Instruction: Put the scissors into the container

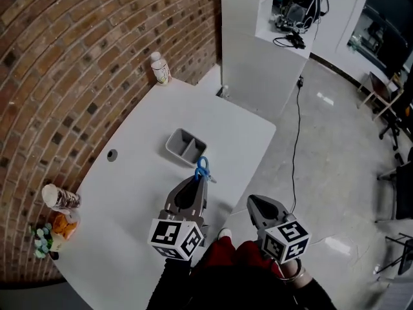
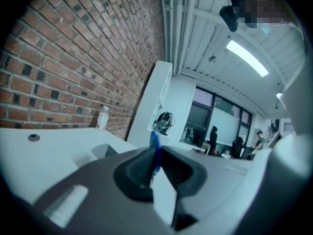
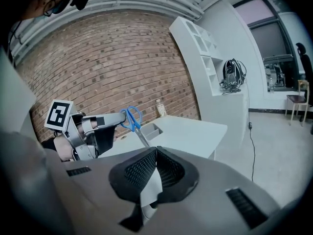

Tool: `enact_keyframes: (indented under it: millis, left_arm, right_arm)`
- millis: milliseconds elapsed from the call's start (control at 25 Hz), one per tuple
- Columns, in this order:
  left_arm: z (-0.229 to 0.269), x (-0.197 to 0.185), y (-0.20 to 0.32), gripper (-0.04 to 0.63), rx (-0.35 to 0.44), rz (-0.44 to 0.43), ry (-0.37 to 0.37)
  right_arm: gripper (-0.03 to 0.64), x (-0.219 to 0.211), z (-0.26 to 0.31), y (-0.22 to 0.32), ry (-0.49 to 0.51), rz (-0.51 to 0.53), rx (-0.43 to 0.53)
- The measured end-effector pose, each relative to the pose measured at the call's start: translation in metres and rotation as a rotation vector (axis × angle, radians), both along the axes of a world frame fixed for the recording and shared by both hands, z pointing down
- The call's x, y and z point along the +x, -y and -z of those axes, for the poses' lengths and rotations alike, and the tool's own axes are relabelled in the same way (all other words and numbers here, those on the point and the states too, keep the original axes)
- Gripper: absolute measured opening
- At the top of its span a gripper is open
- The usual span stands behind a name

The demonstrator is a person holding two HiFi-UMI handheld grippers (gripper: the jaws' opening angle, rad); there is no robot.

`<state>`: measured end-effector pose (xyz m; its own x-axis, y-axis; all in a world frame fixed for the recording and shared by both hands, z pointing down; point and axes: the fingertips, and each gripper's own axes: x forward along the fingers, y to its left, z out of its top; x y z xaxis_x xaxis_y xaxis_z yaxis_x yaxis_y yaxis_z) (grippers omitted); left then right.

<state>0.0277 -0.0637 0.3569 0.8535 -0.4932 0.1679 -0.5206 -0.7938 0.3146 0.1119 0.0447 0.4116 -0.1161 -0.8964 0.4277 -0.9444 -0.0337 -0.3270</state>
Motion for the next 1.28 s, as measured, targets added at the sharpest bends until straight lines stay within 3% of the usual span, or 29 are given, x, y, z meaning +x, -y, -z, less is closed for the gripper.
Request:
enact_keyframes:
  millis: [400, 880, 1280]
  left_arm:
    - [-0.004, -0.012, 0.053, 0.032, -0.024, 0.156, -0.032]
    - [-0.017, -0.008, 0.119, 0.032, -0.062, 0.376, -0.018]
    - [-0.036, -0.012, 0.143, 0.032, -0.12, 0.478, -0.019]
  right_arm:
    - [0.009, 0.01, 0.001, 0.063, -0.008, 0.115, 0.012]
    - [0.008, 0.028, -0.009, 0.151, -0.007, 0.358, -0.031]
    - [0.009, 0.02, -0.022, 0.195, -0.036, 0.503, -0.059]
